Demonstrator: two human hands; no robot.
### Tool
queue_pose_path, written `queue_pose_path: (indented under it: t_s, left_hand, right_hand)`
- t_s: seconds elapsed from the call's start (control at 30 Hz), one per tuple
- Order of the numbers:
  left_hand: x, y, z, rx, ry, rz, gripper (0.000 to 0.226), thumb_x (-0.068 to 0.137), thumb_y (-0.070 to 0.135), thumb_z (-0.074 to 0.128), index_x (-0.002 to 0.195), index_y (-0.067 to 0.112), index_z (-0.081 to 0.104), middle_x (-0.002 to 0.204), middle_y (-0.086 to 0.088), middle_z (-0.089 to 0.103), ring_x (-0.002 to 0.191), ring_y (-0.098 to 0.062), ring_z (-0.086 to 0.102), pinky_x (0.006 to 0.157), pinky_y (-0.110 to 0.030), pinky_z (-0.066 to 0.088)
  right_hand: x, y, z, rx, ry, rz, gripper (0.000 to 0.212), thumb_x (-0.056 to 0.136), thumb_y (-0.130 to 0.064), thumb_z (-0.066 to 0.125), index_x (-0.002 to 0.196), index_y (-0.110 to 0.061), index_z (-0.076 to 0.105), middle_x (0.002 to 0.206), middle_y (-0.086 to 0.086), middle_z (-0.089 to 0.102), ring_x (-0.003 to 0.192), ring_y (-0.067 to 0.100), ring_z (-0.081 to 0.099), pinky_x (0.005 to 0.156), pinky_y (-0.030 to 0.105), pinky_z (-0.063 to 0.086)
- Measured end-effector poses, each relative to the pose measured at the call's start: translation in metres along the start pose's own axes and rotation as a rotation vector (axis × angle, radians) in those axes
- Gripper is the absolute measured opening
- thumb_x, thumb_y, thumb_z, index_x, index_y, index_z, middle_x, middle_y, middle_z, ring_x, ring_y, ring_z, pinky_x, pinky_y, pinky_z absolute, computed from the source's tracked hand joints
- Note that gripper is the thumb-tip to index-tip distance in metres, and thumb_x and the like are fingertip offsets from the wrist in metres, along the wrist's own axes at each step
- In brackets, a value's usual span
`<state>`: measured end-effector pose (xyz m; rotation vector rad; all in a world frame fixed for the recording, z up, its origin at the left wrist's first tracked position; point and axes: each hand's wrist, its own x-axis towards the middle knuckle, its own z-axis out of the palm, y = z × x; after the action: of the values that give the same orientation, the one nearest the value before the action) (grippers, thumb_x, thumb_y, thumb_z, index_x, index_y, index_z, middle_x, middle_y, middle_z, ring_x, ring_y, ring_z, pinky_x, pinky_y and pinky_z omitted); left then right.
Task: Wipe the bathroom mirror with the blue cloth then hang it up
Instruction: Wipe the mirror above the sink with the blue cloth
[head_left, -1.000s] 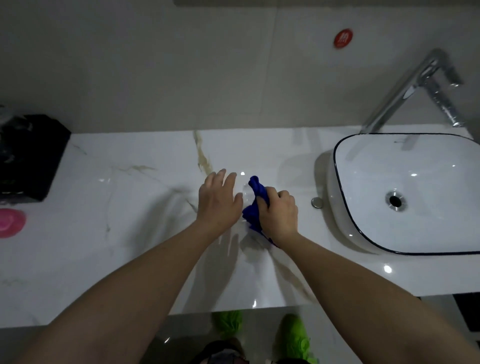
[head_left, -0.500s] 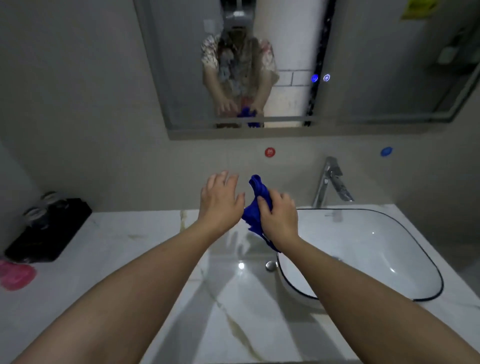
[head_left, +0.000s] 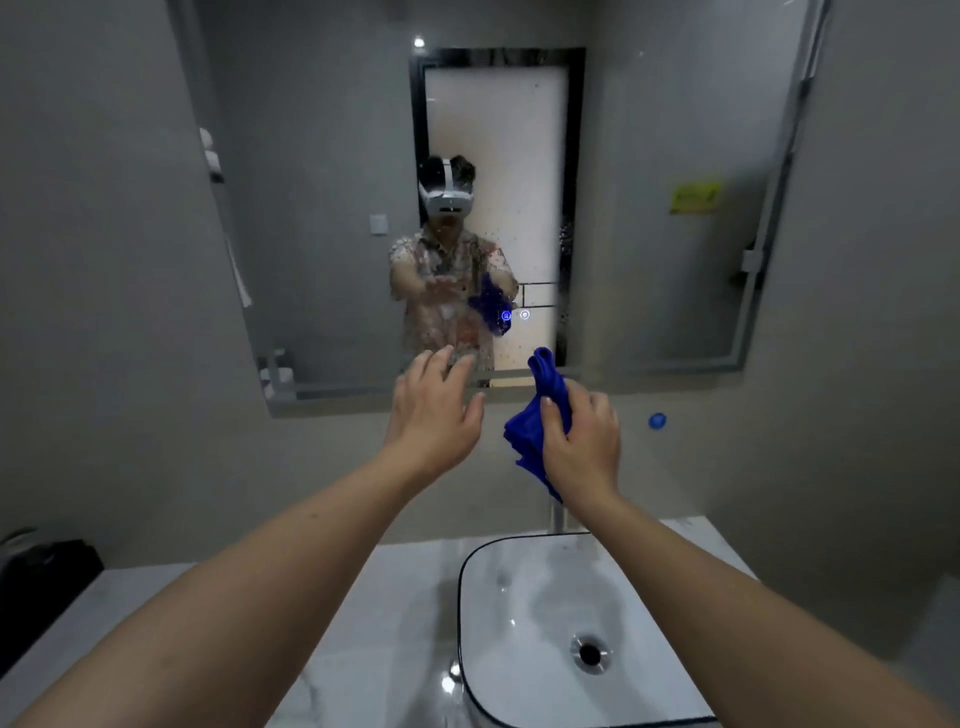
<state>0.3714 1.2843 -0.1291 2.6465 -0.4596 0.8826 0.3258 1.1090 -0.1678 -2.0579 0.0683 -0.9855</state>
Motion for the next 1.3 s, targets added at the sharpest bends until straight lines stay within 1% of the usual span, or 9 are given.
queue_pose_path:
  t_s: [0.3, 0.47, 0.57, 0.7, 0.9, 1.03, 1.1, 1.2, 1.3]
  left_hand:
    - [0.11, 0.042, -0.006, -0.037, 0.141, 0.131, 0.055, 0.097, 0.041, 0.05, 0.148, 0.02, 0.044, 0.158, -0.009, 0.038, 0.146, -0.03, 0.026, 0.117, -0.049, 0.024]
    - [0.174, 0.065, -0.001, -0.066, 0.207, 0.205, 0.054, 0.097, 0.041, 0.049, 0.146, 0.021, 0.044, 0.156, -0.009, 0.04, 0.146, -0.029, 0.028, 0.116, -0.05, 0.026]
    - [0.203, 0.077, 0.004, -0.06, 0.254, 0.251, 0.053, 0.096, 0.04, 0.051, 0.144, 0.02, 0.045, 0.154, -0.009, 0.042, 0.145, -0.029, 0.03, 0.116, -0.05, 0.03]
    - [0.235, 0.088, 0.007, -0.045, 0.285, 0.268, 0.054, 0.096, 0.042, 0.049, 0.146, 0.021, 0.043, 0.156, -0.009, 0.041, 0.146, -0.03, 0.028, 0.118, -0.051, 0.028]
    - [0.291, 0.123, 0.009, 0.013, 0.34, 0.24, 0.054, 0.098, 0.042, 0.049, 0.148, 0.021, 0.041, 0.158, -0.007, 0.037, 0.147, -0.028, 0.025, 0.119, -0.05, 0.025]
    - [0.32, 0.153, 0.014, 0.01, 0.397, 0.157, 0.055, 0.097, 0.044, 0.05, 0.148, 0.023, 0.041, 0.157, -0.007, 0.038, 0.146, -0.029, 0.027, 0.117, -0.05, 0.028]
    - [0.332, 0.168, 0.017, 0.01, 0.421, 0.12, 0.056, 0.097, 0.044, 0.051, 0.147, 0.023, 0.042, 0.156, -0.006, 0.039, 0.145, -0.028, 0.029, 0.117, -0.05, 0.028]
    - [0.352, 0.192, 0.021, 0.048, 0.455, 0.105, 0.056, 0.095, 0.045, 0.052, 0.146, 0.024, 0.043, 0.153, -0.005, 0.042, 0.143, -0.028, 0.03, 0.116, -0.05, 0.027]
    - [0.371, 0.218, 0.026, 0.069, 0.462, 0.092, 0.056, 0.094, 0.046, 0.055, 0.145, 0.026, 0.043, 0.154, -0.005, 0.041, 0.144, -0.03, 0.03, 0.116, -0.051, 0.027]
  right_hand:
    - [0.11, 0.007, -0.029, -0.027, 0.251, -0.126, 0.021, 0.103, -0.022, 0.058, 0.122, -0.015, 0.065, 0.102, -0.002, 0.049, 0.096, 0.019, 0.042, 0.081, 0.031, 0.031]
    - [0.169, 0.007, -0.036, -0.056, 0.38, -0.182, 0.023, 0.103, -0.021, 0.058, 0.122, -0.012, 0.067, 0.106, 0.005, 0.055, 0.097, 0.019, 0.042, 0.081, 0.032, 0.032]
    - [0.202, 0.011, -0.04, -0.068, 0.42, -0.218, 0.021, 0.102, -0.017, 0.061, 0.122, -0.01, 0.067, 0.107, 0.008, 0.056, 0.098, 0.021, 0.044, 0.084, 0.034, 0.035]
    - [0.239, 0.018, -0.047, -0.07, 0.453, -0.261, 0.021, 0.103, -0.02, 0.06, 0.121, -0.011, 0.066, 0.108, 0.007, 0.055, 0.098, 0.02, 0.043, 0.085, 0.034, 0.037]
    - [0.307, 0.03, -0.074, -0.092, 0.507, -0.356, 0.023, 0.101, -0.02, 0.062, 0.121, -0.01, 0.067, 0.108, 0.01, 0.058, 0.095, 0.018, 0.041, 0.085, 0.033, 0.035]
    - [0.356, 0.038, -0.105, -0.092, 0.52, -0.438, 0.024, 0.101, -0.023, 0.064, 0.12, -0.01, 0.069, 0.105, 0.013, 0.059, 0.094, 0.026, 0.048, 0.086, 0.042, 0.044]
    - [0.379, 0.042, -0.12, -0.107, 0.531, -0.491, 0.027, 0.101, -0.026, 0.061, 0.12, -0.009, 0.07, 0.104, 0.014, 0.06, 0.095, 0.031, 0.053, 0.086, 0.048, 0.048]
    - [0.408, 0.047, -0.141, -0.128, 0.559, -0.579, 0.036, 0.1, -0.034, 0.052, 0.12, -0.01, 0.071, 0.103, 0.015, 0.062, 0.092, 0.033, 0.055, 0.081, 0.046, 0.048]
    - [0.44, 0.054, -0.16, -0.143, 0.571, -0.645, 0.029, 0.099, -0.026, 0.062, 0.122, -0.01, 0.07, 0.105, 0.017, 0.063, 0.093, 0.035, 0.057, 0.082, 0.049, 0.049]
